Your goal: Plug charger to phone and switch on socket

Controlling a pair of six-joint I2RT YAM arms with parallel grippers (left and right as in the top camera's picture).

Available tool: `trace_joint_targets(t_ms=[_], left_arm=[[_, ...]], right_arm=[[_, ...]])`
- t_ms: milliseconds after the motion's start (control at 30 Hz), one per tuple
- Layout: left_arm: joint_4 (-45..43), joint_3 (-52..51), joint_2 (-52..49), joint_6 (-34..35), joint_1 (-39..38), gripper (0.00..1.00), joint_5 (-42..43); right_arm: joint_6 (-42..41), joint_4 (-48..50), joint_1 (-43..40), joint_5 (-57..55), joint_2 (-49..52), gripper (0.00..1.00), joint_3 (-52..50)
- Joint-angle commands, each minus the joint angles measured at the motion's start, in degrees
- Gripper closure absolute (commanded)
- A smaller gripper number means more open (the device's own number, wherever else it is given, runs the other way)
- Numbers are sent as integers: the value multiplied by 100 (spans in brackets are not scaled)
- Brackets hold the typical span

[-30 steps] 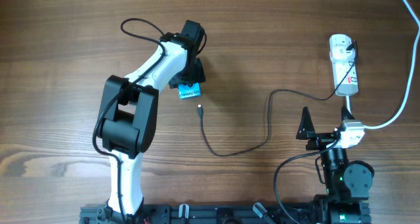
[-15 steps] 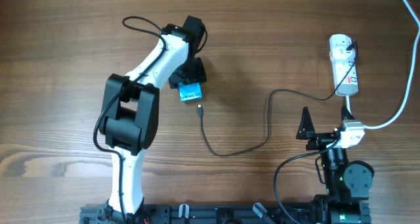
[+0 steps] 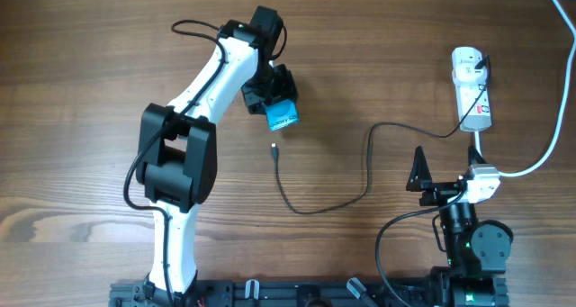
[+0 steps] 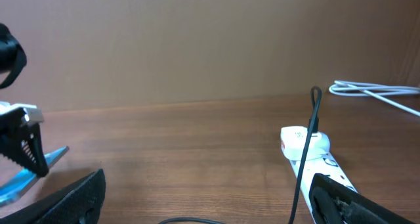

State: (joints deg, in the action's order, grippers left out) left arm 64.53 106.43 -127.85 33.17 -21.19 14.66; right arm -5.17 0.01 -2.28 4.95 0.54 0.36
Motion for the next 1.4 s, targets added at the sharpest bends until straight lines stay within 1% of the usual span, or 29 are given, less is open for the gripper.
trace_joint_targets(t_ms=[0,67,567,933,1067,1167,1233,1333,1367], left_arm=[[173,354,-28,334,114,96,754],[232,365,-28,334,188,96,1150],[986,365,-28,330,837,96,2909],[1556,365,-28,306,861,96,2968],[1652,365,-28,199,861,96,2966],[1672,365,-28,201,857,96,2966],[1663,365,-28,201,857,96,2964],[1626,365,-28,203,857,96,2964],[1604,365,-28,205,857,96,2964]], right_arm=[[-87,17,20,83,11,0,-4],[-87,17,20,85,11,0,-4],[-87,17,20,85,11,0,-4],[-90,17,20,85,11,0,-4],[-160,20,20,129,11,0,-4],[-745,20,20,129,11,0,-4],[-1875,20,20,225,11,0,-4],[-3985,90,20,905,50,0,-4],[-4463,111,20,1086,57,0,-4]])
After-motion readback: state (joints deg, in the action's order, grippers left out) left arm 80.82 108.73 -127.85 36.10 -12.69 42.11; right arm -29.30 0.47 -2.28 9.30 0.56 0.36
